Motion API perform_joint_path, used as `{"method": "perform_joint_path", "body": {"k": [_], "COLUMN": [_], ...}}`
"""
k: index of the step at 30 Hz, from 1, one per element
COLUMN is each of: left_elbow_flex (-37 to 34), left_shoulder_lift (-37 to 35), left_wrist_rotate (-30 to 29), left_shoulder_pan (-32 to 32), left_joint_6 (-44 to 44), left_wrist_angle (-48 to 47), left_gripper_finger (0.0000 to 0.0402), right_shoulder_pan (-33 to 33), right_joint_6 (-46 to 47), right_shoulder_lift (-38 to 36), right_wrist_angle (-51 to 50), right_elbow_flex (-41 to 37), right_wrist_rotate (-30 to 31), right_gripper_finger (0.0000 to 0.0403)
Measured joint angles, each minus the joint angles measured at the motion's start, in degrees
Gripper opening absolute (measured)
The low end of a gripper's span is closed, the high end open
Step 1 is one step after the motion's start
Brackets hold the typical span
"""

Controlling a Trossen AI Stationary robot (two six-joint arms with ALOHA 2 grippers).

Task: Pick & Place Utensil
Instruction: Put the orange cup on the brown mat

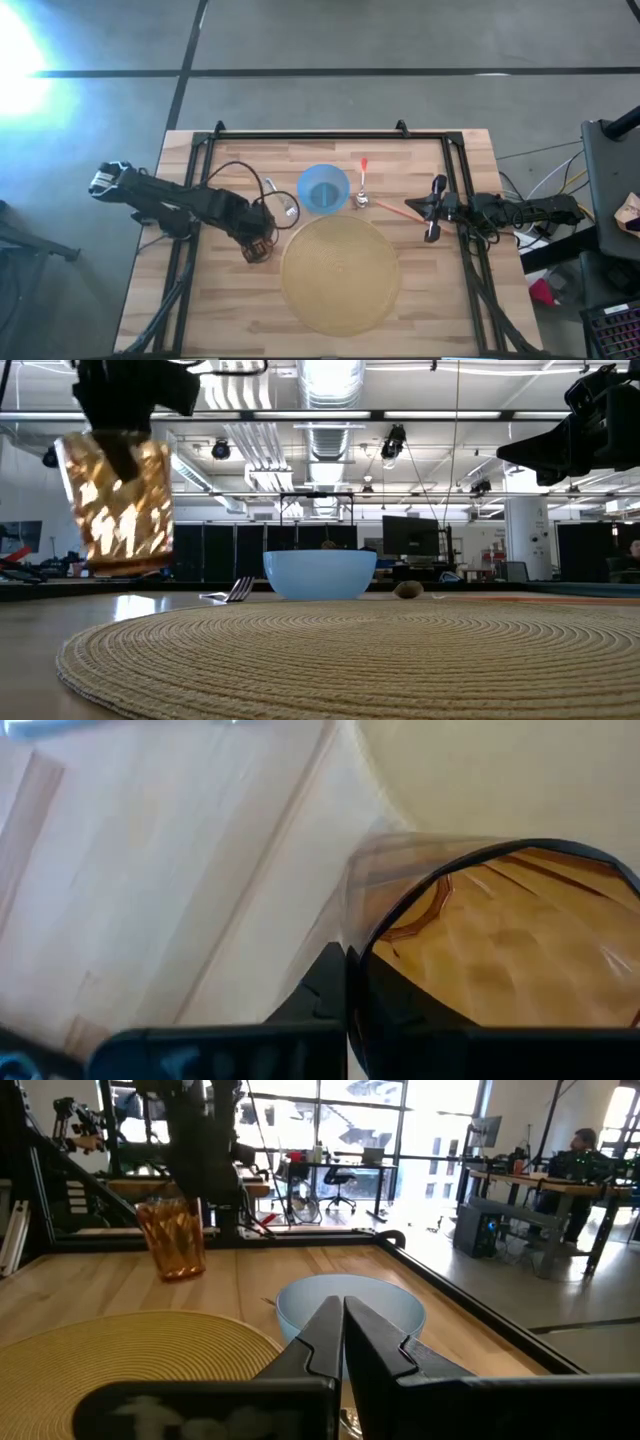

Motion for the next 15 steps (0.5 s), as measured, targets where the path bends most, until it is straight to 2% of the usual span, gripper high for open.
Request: {"method": "perform_joint_path", "body": {"k": [9, 15], "left_elbow_flex": [7.28, 10.51], "left_shoulder_lift": [0.09, 0.07], "left_wrist_rotate": [-1.91, -6.51], "left_shoulder_pan": [-0.01, -0.01], "left_joint_6": [2.14, 3.04], "left_wrist_angle": [6.86, 8.80], "left_gripper_finger": [0.0003, 0.0005], "right_shoulder_pan": [0.00, 0.00], "right_joint_6": [0.00, 0.00], "right_shoulder_lift": [-0.02, -0.02], "right_wrist_angle": [0.00, 0.00], "right_elbow_flex": [0.00, 0.01], "right_wrist_rotate": [0.00, 0.00], "right_gripper_finger": [0.0008, 0.0008]}}
